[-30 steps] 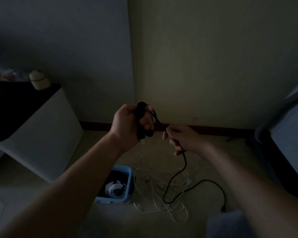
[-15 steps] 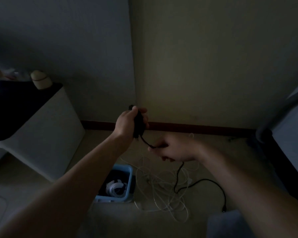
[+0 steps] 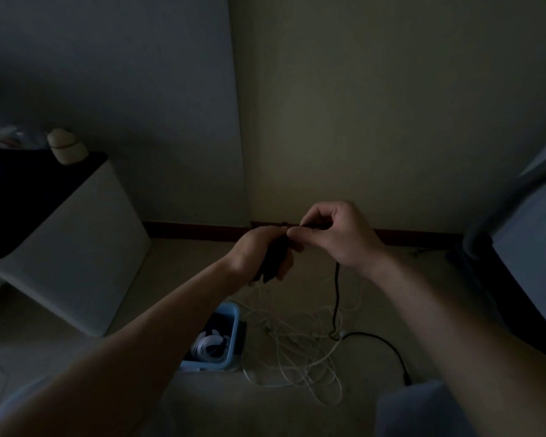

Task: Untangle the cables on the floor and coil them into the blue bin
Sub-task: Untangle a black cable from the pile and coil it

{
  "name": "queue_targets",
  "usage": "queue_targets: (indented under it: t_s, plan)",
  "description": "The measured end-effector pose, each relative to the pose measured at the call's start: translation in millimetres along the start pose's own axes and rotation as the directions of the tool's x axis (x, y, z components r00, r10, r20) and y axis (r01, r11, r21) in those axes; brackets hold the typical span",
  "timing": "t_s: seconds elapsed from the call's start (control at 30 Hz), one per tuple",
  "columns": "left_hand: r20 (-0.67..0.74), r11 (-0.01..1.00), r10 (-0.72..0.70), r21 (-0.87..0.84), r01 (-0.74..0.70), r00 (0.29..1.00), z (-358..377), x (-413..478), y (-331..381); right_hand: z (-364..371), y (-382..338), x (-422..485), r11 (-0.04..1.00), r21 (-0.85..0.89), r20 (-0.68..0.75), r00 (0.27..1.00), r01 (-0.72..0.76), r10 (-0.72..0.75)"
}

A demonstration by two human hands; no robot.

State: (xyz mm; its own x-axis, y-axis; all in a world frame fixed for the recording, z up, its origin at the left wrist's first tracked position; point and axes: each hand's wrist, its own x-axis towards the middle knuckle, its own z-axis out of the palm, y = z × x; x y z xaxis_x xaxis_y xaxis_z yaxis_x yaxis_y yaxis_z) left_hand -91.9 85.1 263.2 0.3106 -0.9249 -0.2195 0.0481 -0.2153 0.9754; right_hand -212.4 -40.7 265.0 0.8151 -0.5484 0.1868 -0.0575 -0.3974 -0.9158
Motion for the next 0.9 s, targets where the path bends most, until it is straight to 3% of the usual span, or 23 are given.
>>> queue_targets:
  t_s: [0.13, 0.23, 0.43, 0.57, 0.67, 0.77, 0.9]
  plan:
    - [0.102, 0.996, 0.015, -0.087, -0.006, 0.995, 0, 5, -4, -2, 7, 5, 0.999, 0.036, -0.08, 0.997, -0.018, 0.021]
    - [0.134, 0.994, 0.023, -0.106, -0.008, 0.991, 0, 5, -5, -5, 13, 7, 0.998, 0.059, -0.048, 0.998, -0.026, 0.029]
    - [0.12, 0.949, 0.023, -0.316, 0.016, 0.993, -3, 6, 1, -7, 18, 5, 0.984, 0.136, 0.032, 0.993, -0.118, 0.114]
    - [0.147, 0.86, 0.074, -0.51, 0.012, 0.986, -6, 5, 5, 1, 18, 4, 0.967, 0.154, 0.112, 0.976, -0.202, 0.186]
    - [0.08, 0.741, 0.109, -0.671, -0.028, 0.991, -12, 7, 9, 8, 22, 4, 0.948, 0.155, 0.138, 0.957, -0.277, 0.257]
    - [-0.017, 0.656, 0.092, -0.751, -0.073, 0.996, -20, 8, 13, 16, 28, 1, 0.96, -0.002, 0.206, 0.94, -0.278, 0.273]
    - [-0.156, 0.638, 0.018, -0.759, -0.131, 0.988, -28, 10, 12, 26, 30, -3, 0.96, -0.214, 0.284, 0.928, -0.183, 0.24]
